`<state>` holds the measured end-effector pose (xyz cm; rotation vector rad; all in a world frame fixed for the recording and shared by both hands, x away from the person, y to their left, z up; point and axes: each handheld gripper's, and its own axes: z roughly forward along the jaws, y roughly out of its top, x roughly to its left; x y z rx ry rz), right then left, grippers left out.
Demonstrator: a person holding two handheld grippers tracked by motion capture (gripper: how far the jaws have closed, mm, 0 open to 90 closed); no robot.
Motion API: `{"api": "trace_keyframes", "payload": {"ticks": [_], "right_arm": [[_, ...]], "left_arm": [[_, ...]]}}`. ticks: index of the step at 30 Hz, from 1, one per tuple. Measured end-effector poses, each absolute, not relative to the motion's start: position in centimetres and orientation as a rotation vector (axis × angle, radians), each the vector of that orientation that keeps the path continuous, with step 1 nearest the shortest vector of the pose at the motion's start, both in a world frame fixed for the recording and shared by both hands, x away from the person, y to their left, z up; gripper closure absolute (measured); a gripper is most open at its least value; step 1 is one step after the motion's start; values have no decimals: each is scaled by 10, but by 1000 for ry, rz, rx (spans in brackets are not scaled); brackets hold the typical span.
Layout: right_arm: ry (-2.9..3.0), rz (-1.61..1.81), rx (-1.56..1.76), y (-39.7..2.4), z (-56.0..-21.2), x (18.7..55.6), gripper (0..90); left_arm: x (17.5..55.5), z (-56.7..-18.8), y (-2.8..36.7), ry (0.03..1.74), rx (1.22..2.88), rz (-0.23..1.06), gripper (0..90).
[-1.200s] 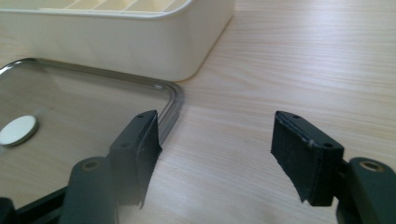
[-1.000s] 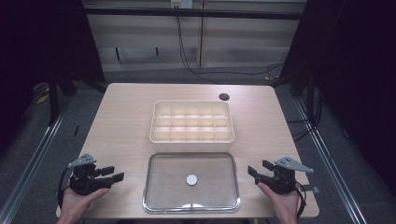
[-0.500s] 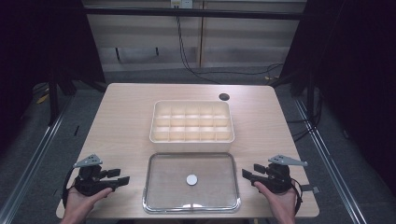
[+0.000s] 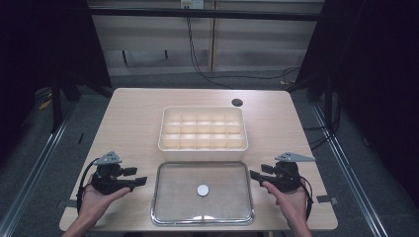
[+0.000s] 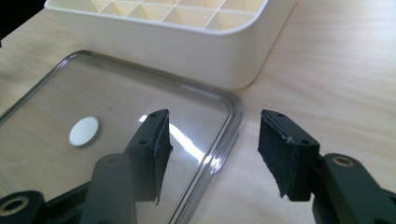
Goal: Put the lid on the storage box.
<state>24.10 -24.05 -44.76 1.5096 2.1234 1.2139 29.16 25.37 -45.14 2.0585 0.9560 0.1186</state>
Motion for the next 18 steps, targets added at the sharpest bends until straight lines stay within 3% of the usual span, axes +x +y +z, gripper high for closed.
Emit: {"api": "trace_keyframes", "payload": {"ticks": [6, 18], "right_arm": [[2142, 1234, 1536, -238, -443, 255, 441], [2189, 1203, 1565, -231, -467, 269, 449]], "left_arm": [[307, -446, 240, 948, 2038, 107, 403], [311, -475, 233, 957, 2088, 29, 490]]}}
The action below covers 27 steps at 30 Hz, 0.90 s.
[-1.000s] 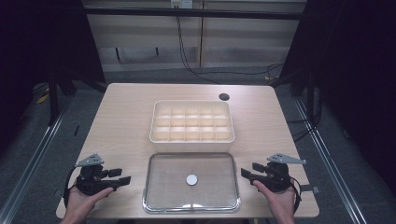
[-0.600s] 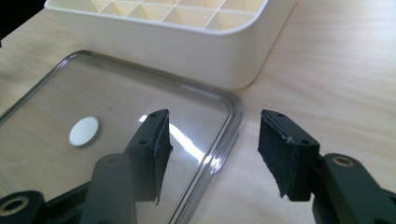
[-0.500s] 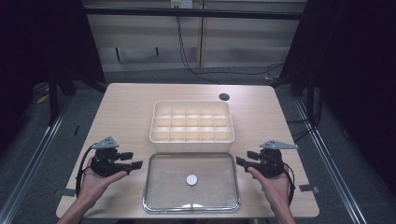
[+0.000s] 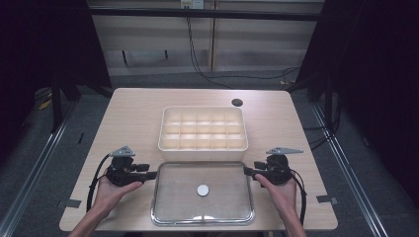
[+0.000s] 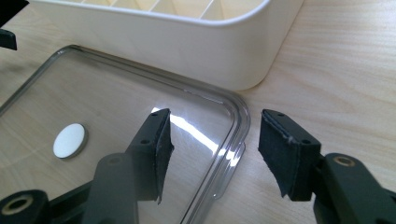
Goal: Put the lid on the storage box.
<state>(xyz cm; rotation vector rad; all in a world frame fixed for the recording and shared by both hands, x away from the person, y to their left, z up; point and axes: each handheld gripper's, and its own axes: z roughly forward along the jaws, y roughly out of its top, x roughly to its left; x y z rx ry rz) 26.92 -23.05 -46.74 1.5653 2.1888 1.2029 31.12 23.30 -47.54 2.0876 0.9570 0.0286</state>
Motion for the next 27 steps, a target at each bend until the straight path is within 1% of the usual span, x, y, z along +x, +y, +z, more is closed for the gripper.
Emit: {"api": "trace_keyframes", "payload": {"ticks": [1, 4, 8, 11, 14, 18, 20, 27], "right_arm": [[2191, 1200, 1575, -229, -471, 268, 449], [2180, 1188, 1585, -228, -478, 265, 460], [2201, 1149, 1609, -226, -485, 262, 467], [2195, 1132, 1628, -229, -487, 261, 492], [2214, 1104, 1634, -229, -491, 262, 492], [2237, 1086, 1625, -226, -493, 262, 502], [2235, 1091, 1631, -225, -494, 262, 523], [2241, 1064, 1613, -216, -496, 259, 531]], "left_arm": [[310, -479, 233, 958, 2114, 32, 491], [311, -483, 234, 959, 2113, 40, 513], [312, -489, 233, 964, 2126, 23, 543], [309, -493, 231, 972, 2132, 3, 556], [307, -494, 228, 958, 2155, -8, 559], [307, -496, 225, 952, 2149, -14, 565], [307, -496, 224, 952, 2144, -26, 566], [303, -497, 219, 940, 2141, -28, 566]]}}
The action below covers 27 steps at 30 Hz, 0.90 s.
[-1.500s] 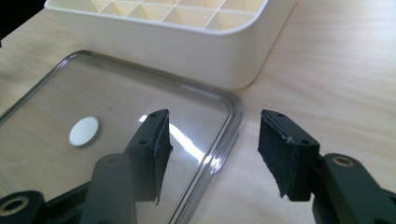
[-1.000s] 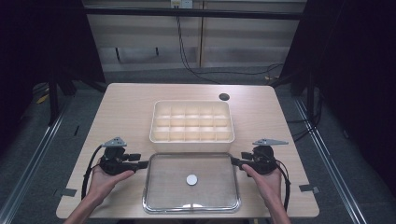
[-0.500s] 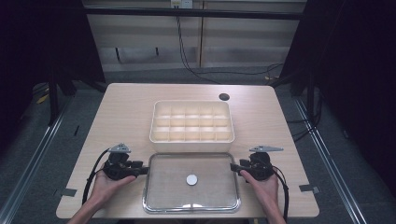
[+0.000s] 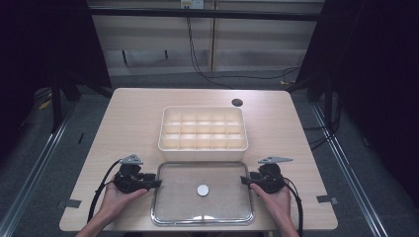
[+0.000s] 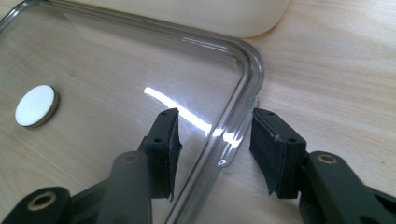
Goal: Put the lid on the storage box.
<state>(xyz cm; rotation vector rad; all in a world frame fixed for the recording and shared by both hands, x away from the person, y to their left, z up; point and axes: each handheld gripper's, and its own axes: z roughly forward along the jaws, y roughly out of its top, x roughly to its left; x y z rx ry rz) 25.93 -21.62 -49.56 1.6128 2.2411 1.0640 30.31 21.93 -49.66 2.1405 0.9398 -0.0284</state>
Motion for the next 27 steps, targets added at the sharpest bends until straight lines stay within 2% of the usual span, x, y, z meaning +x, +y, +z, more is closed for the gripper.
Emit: {"api": "trace_keyframes", "payload": {"ticks": [9, 19, 27], "right_arm": [[2183, 1154, 1710, -218, -498, 260, 514], [2094, 1273, 1866, -225, -501, 261, 521], [2005, 1429, 1983, -237, -506, 259, 576]], "left_arm": [[306, -497, 221, 936, 2130, -64, 564], [305, -497, 220, 914, 2156, -32, 585], [304, -497, 220, 909, 2154, -26, 585]]}}
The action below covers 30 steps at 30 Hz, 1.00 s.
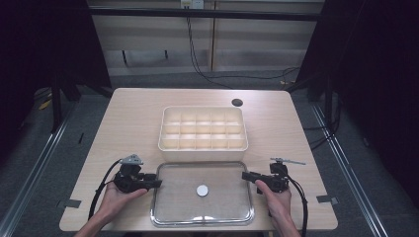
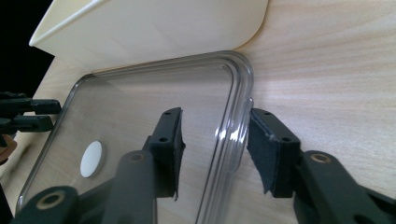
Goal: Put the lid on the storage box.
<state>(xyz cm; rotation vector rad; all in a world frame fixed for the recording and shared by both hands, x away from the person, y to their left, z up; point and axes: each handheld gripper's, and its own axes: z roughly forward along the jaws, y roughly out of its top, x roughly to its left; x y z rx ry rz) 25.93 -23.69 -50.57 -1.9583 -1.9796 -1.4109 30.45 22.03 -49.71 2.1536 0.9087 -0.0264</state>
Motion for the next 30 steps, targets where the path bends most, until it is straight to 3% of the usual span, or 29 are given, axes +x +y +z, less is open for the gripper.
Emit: {"api": "trace_keyframes", "payload": {"ticks": [8, 11, 15, 30], "right_arm": [[-1928, -1485, -1946, -241, -503, 257, 601], [-1841, -1567, -1892, -244, -503, 256, 678], [-1902, -1541, -1862, -234, -501, 257, 642], [-1925, -1572, -1688, -238, -499, 262, 671]], "left_arm": [[302, -497, 219, 899, 2163, -2, 585], [303, -497, 219, 893, 2164, -6, 588], [301, -497, 216, 891, 2162, -1, 581], [307, -499, 219, 910, 2132, -30, 563]]}}
